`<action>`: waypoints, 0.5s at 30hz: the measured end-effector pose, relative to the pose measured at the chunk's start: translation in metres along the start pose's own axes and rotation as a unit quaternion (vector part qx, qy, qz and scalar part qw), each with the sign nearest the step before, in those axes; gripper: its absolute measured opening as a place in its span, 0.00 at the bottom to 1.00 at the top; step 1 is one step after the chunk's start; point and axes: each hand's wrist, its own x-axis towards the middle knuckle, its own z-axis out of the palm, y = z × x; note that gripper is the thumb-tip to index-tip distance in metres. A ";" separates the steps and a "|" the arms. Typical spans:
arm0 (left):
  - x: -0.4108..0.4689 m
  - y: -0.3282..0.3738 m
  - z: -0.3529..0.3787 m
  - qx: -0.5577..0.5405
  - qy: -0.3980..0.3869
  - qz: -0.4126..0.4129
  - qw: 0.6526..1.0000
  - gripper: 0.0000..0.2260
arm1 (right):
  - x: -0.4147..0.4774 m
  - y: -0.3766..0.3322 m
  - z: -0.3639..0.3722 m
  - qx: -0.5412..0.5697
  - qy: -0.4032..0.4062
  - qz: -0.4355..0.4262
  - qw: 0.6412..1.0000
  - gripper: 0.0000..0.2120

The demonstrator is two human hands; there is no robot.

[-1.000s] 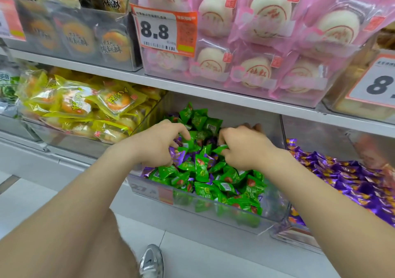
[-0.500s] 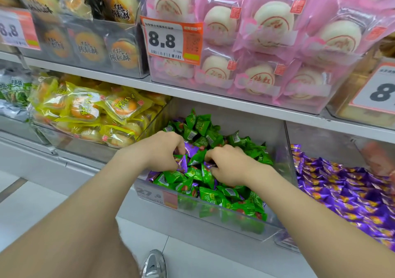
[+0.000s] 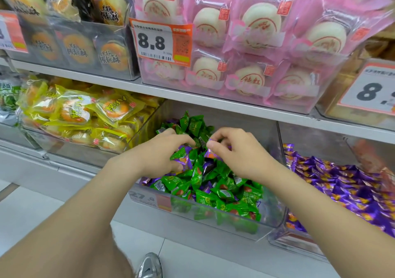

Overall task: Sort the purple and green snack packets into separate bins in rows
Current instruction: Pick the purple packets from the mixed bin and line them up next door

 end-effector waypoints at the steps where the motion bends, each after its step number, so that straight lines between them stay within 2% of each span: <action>1: -0.001 0.004 0.001 -0.009 0.023 -0.005 1.000 0.30 | -0.007 -0.002 -0.006 0.023 -0.004 0.021 0.999 0.10; 3: -0.004 0.012 0.001 -0.016 0.068 -0.012 0.997 0.29 | -0.019 -0.003 -0.014 0.098 -0.018 0.071 0.992 0.12; 5: -0.006 0.022 0.001 -0.026 0.104 0.005 0.994 0.24 | -0.029 0.000 -0.019 0.193 -0.040 0.106 0.975 0.10; 7: -0.008 0.033 0.000 -0.055 0.126 0.034 0.990 0.17 | -0.039 0.004 -0.026 0.240 -0.054 0.115 0.962 0.06; 9: -0.009 0.046 0.001 -0.129 0.137 0.051 0.981 0.13 | -0.048 0.008 -0.033 0.233 -0.042 0.101 0.966 0.06; 12: -0.010 0.072 0.004 -0.292 0.102 0.095 0.946 0.14 | -0.064 0.014 -0.044 0.181 0.033 0.090 0.979 0.10; 15: -0.010 0.095 0.007 -0.354 0.069 0.118 0.925 0.13 | -0.080 0.017 -0.058 0.183 0.079 0.099 0.975 0.10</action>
